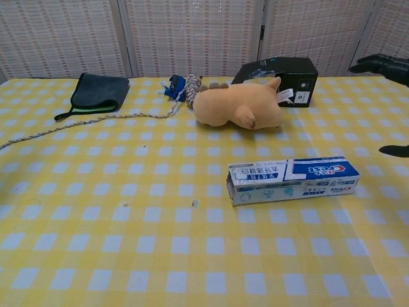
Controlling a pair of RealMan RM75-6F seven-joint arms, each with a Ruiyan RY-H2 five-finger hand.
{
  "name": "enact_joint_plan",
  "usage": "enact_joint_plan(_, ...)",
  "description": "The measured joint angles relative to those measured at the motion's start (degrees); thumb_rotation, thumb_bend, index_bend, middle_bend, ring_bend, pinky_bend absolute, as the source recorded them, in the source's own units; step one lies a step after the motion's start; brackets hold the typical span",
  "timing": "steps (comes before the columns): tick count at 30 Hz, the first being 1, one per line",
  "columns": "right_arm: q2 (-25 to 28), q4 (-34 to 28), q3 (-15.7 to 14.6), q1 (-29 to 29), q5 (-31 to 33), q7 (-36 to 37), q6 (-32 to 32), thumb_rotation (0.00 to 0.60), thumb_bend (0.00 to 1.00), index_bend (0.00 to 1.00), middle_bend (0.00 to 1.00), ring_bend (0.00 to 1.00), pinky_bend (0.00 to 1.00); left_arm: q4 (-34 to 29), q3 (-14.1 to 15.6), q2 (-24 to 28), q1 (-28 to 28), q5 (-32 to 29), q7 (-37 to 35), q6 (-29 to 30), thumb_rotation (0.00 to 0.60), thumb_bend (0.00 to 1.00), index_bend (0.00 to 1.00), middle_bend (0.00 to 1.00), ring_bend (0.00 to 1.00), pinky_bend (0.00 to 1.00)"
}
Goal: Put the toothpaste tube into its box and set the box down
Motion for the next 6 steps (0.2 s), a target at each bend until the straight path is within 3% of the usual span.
enact_joint_plan(6, 2.40, -0.76, -2.11, -6.45, -1.37, -0.12, 7.05, 0.600, 0.23, 0.00, 0.00, 0.00, 0.00, 6.74, 2.15, -2.06, 4.68, 0.88, -5.63, 2.66, 0.600, 0.16, 0.00, 0.04, 0.00, 0.00)
